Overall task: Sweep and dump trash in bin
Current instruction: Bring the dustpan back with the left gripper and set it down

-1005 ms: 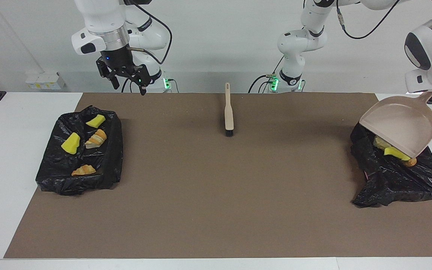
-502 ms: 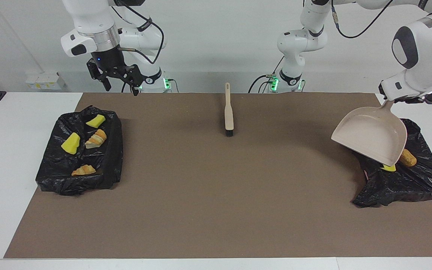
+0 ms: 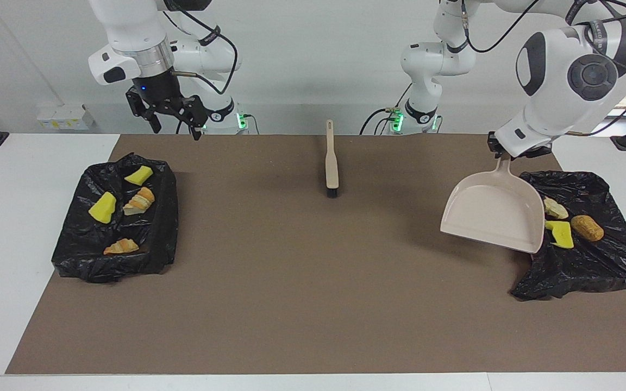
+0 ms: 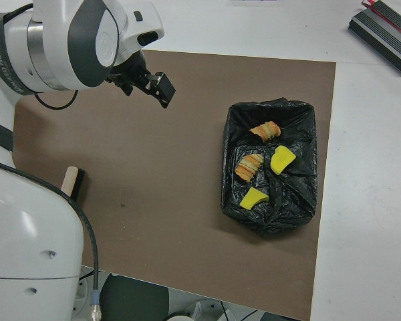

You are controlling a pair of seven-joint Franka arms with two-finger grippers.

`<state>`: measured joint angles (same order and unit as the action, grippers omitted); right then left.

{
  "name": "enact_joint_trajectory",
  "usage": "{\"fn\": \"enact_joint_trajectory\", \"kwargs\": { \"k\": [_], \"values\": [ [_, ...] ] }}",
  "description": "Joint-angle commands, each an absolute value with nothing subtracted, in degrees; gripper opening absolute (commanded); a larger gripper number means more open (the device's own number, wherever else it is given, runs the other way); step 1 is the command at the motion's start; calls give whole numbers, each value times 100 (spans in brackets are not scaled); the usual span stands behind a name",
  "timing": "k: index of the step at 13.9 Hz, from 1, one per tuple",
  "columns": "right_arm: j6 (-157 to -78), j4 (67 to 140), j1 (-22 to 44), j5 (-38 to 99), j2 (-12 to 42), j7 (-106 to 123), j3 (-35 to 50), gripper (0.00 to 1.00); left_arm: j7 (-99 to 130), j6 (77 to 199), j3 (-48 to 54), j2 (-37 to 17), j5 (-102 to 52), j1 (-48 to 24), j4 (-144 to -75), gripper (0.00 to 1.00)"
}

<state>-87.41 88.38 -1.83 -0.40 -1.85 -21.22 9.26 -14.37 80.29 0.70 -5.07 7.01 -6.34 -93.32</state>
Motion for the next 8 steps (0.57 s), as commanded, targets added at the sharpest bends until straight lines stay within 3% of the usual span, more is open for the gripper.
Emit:
{"fn": "enact_joint_trajectory", "kwargs": {
  "k": [1,5,8],
  "values": [
    [-8701,8728,-220,-53,-141,-2030,975,100,-1222,8568,-26,-228,230,-1097,-9791,0],
    [-8701,8745,-211,-44,-158,-2030,976,100,-64,9376,-26,-290,-131,-2116,-10019,0],
    [-8701,8745,-211,-44,-167,-2030,976,100,638,9999,-26,-649,-579,-2600,-10098,0]
  ]
}}
